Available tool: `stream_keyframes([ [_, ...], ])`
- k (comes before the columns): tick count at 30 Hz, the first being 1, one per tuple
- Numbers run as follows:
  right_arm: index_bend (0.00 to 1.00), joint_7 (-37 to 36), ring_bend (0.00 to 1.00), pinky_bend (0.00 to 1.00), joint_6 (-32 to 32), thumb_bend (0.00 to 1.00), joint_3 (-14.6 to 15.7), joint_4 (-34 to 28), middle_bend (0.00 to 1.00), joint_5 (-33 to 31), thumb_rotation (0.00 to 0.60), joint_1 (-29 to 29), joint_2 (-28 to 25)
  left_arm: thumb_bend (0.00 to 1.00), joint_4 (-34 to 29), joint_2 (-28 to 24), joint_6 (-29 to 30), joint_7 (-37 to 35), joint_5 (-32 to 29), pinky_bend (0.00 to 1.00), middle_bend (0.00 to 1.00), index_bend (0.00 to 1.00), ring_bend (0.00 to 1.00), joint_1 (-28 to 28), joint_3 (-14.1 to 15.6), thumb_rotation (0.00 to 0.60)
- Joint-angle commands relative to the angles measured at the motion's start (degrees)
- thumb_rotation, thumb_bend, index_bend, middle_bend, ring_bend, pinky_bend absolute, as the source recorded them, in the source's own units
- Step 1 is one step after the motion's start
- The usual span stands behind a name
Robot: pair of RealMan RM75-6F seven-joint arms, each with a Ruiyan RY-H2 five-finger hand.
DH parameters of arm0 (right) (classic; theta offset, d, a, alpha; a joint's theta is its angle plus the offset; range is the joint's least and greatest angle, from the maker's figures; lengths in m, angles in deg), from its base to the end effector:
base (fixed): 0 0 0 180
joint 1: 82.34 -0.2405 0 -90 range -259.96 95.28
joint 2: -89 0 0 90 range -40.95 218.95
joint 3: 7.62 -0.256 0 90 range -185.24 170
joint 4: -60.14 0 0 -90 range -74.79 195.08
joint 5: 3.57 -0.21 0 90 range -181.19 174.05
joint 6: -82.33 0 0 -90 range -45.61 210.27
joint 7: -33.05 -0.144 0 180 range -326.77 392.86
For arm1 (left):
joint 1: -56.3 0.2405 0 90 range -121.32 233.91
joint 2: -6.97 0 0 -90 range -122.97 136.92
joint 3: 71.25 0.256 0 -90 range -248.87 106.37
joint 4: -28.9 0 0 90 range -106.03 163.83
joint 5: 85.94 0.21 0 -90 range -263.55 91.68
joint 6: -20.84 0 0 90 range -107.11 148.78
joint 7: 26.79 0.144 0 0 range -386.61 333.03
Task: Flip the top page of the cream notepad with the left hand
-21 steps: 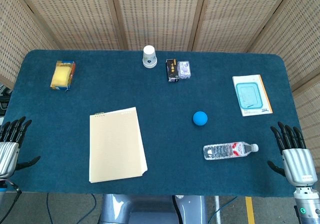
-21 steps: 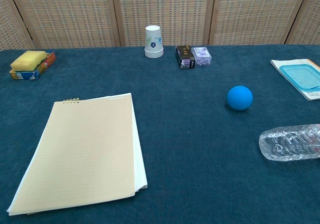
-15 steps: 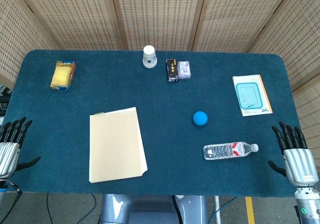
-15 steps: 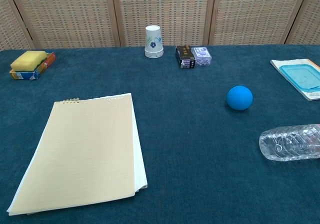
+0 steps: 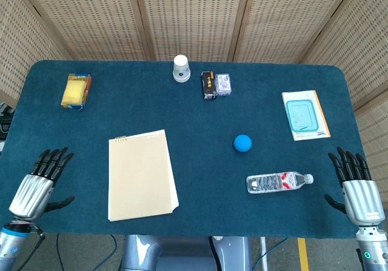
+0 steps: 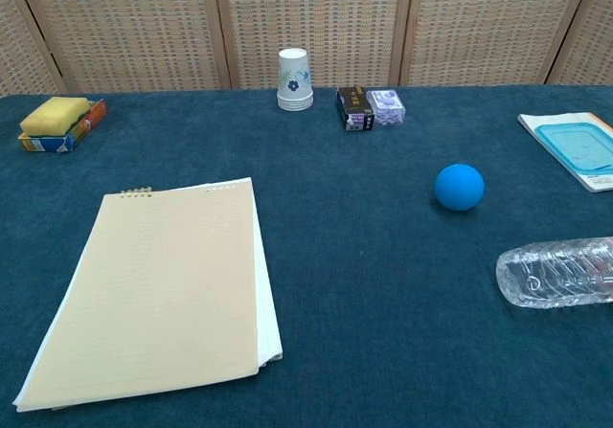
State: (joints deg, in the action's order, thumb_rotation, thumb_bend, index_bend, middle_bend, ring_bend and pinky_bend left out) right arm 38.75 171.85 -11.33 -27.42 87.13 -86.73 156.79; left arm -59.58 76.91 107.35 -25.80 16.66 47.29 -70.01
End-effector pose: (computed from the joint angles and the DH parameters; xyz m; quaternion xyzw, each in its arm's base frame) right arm -0.3068 -0.1814 0.1536 0.6167 -0.3099 0.3931 0.6075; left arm -0.2680 0.1797 0.1105 -0.6923 -0.3147 -0.4473 0.4708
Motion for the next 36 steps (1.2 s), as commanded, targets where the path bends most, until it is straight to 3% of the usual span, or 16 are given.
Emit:
stream_keyframes([
  [1, 0.00, 0.39, 0.00, 0.00, 0.10, 0.00, 0.12, 0.01, 0.00, 0.25, 0.600, 0.01, 0.16, 0.00, 4.48, 5.57, -2.24, -1.16, 7.69, 0.00, 0.00, 0.00, 0.00, -4.58, 2.41, 0.600],
  [7, 0.00, 0.49, 0.00, 0.00, -0.76, 0.00, 0.16, 0.48, 0.00, -0.25, 0.600, -0.21, 0.45, 0.00, 3.58, 9.37, -10.33, 3.14, 8.75, 0.00, 0.00, 0.00, 0.00, -8.64, 3.49, 0.600],
  [17, 0.00, 0.64, 0.00, 0.00, -1.59, 0.00, 0.07, 0.78, 0.00, -0.80, 0.600, -0.52, 0.65, 0.00, 4.62, 13.74, -16.86, 5.49, 6.98, 0.00, 0.00, 0.00, 0.00, -11.02, 5.09, 0.600],
  [36, 0.00, 0.19, 0.00, 0.00, -2.38, 0.00, 0.31, 0.81, 0.00, -1.00, 0.600, -0.79, 0.61, 0.00, 12.29, 20.69, -18.68, 5.49, 3.29, 0.00, 0.00, 0.00, 0.00, -11.67, 7.15, 0.600],
])
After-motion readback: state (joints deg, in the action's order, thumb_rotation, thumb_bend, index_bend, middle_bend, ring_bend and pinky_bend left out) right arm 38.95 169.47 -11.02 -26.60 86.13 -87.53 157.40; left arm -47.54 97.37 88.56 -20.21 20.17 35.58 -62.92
